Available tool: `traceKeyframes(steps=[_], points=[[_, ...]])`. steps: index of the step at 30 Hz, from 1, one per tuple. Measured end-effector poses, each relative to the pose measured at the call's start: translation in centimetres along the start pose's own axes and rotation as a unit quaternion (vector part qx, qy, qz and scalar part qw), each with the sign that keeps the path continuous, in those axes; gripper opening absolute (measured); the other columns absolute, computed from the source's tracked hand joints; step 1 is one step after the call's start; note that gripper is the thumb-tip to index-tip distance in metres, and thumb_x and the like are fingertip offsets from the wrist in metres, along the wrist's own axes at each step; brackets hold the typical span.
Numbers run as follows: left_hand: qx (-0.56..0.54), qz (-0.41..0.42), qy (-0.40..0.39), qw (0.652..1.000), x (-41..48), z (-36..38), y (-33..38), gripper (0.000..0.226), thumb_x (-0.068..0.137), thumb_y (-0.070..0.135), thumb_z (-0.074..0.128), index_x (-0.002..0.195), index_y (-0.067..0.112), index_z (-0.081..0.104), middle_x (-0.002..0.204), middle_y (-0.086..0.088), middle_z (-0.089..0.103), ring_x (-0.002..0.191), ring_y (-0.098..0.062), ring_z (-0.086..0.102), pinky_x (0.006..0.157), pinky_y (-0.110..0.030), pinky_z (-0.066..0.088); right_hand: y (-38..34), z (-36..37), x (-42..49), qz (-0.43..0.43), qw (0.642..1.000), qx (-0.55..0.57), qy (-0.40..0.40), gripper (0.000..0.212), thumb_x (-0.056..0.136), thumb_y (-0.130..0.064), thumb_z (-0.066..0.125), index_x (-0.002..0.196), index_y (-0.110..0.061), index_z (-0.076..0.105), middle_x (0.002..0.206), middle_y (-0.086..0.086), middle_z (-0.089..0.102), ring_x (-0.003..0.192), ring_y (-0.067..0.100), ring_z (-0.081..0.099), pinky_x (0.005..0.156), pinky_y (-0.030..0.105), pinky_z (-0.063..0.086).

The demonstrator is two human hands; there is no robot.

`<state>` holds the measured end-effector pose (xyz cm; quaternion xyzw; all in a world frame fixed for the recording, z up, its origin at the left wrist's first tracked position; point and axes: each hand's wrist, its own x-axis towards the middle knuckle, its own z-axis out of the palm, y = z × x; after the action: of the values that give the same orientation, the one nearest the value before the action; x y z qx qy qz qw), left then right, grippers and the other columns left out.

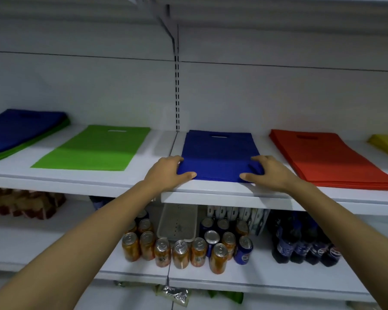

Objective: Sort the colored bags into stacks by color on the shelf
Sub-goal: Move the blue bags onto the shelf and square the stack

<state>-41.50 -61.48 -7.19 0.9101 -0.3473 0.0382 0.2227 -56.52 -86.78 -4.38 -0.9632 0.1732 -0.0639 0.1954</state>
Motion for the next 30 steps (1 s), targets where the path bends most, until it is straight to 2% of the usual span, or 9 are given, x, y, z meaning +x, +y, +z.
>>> traceKeyframes(steps=[5, 7, 9, 12, 16, 20, 25, 30], points=[[0.069, -0.011, 0.04, 0.997, -0.7, -4.1, -2.9, 0.06, 0.089, 0.051, 0.056, 0.137, 0.016, 0.046, 0.131, -0.005, 0.058, 0.119, -0.026, 0.054, 0.091, -0.039, 0.048, -7.1, 0.3, 2.3, -0.067, 0.997, -0.01, 0.035, 0.069, 0.086, -0.052, 0.062, 0.142, -0.018, 0.039, 0.142, 0.006, 0.047, 0.127, 0.025, 0.047, 0.101, 0.043, 0.043], [0.097, -0.044, 0.057, 0.993, -1.6, -6.7, -5.3, 0.055, 0.09, 0.048, 0.056, 0.135, 0.019, 0.047, 0.128, -0.002, 0.061, 0.117, -0.026, 0.055, 0.089, -0.038, 0.049, -10.7, 1.2, 3.5, -0.091, 0.995, 0.013, 0.041, 0.06, 0.088, -0.045, 0.062, 0.138, -0.018, 0.044, 0.128, 0.005, 0.057, 0.114, 0.023, 0.056, 0.093, 0.042, 0.049], [0.11, -0.084, 0.077, 0.987, -3.2, -9.4, -8.3, 0.051, 0.089, 0.048, 0.057, 0.131, 0.02, 0.05, 0.122, -0.001, 0.065, 0.113, -0.026, 0.058, 0.087, -0.037, 0.05, -14.7, 2.6, 4.7, -0.118, 0.991, 0.03, 0.047, 0.047, 0.09, -0.037, 0.062, 0.131, -0.016, 0.051, 0.104, 0.004, 0.064, 0.092, 0.021, 0.061, 0.08, 0.041, 0.054], [0.058, -0.158, 0.126, 0.978, -6.9, -13.5, -13.7, 0.044, 0.089, 0.044, 0.059, 0.126, 0.02, 0.057, 0.109, 0.001, 0.07, 0.106, -0.024, 0.061, 0.085, -0.033, 0.048, -21.5, 5.5, 6.1, -0.156, 0.985, 0.043, 0.058, 0.034, 0.09, -0.031, 0.06, 0.12, -0.015, 0.058, 0.088, 0.003, 0.064, 0.081, 0.022, 0.061, 0.066, 0.032, 0.049], [0.044, -0.235, 0.173, 0.955, -13.6, -19.1, -22.3, 0.04, 0.089, 0.046, 0.058, 0.121, 0.022, 0.059, 0.099, 0.005, 0.07, 0.101, -0.02, 0.062, 0.079, -0.033, 0.048, -32.3, 10.3, 7.2, -0.198, 0.977, 0.054, 0.065, 0.033, 0.086, -0.036, 0.063, 0.112, -0.016, 0.064, 0.1, 0.012, 0.069, 0.098, 0.034, 0.062, 0.077, 0.035, 0.048], [0.067, -0.301, 0.187, 0.933, -20.4, -24.2, -31.0, 0.036, 0.091, 0.047, 0.054, 0.118, 0.024, 0.06, 0.091, 0.009, 0.066, 0.094, -0.019, 0.062, 0.073, -0.031, 0.048, -43.4, 15.0, 6.5, -0.227, 0.971, 0.056, 0.048, 0.031, 0.085, -0.043, 0.061, 0.109, -0.022, 0.066, 0.105, 0.007, 0.068, 0.102, 0.031, 0.062, 0.079, 0.034, 0.047], [0.065, -0.344, 0.2, 0.915, -26.9, -29.1, -40.3, 0.03, 0.09, 0.046, 0.054, 0.111, 0.026, 0.063, 0.096, 0.009, 0.068, 0.09, -0.016, 0.062, 0.07, -0.03, 0.05, -55.0, 19.9, 5.9, -0.258, 0.963, 0.072, 0.031, 0.023, 0.087, -0.042, 0.061, 0.099, -0.023, 0.066, 0.091, -0.001, 0.066, 0.091, 0.023, 0.061, 0.07, 0.03, 0.043], [0.06, -0.35, 0.205, 0.912, -29.7, -31.6, -46.9, 0.027, 0.092, 0.043, 0.053, 0.109, 0.025, 0.064, 0.098, 0.006, 0.066, 0.093, -0.016, 0.061, 0.073, -0.034, 0.052, -62.0, 23.8, 5.7, -0.269, 0.96, 0.07, 0.024, 0.017, 0.089, -0.037, 0.06, 0.092, -0.022, 0.065, 0.086, -0.003, 0.064, 0.083, 0.021, 0.06, 0.066, 0.03, 0.046]])
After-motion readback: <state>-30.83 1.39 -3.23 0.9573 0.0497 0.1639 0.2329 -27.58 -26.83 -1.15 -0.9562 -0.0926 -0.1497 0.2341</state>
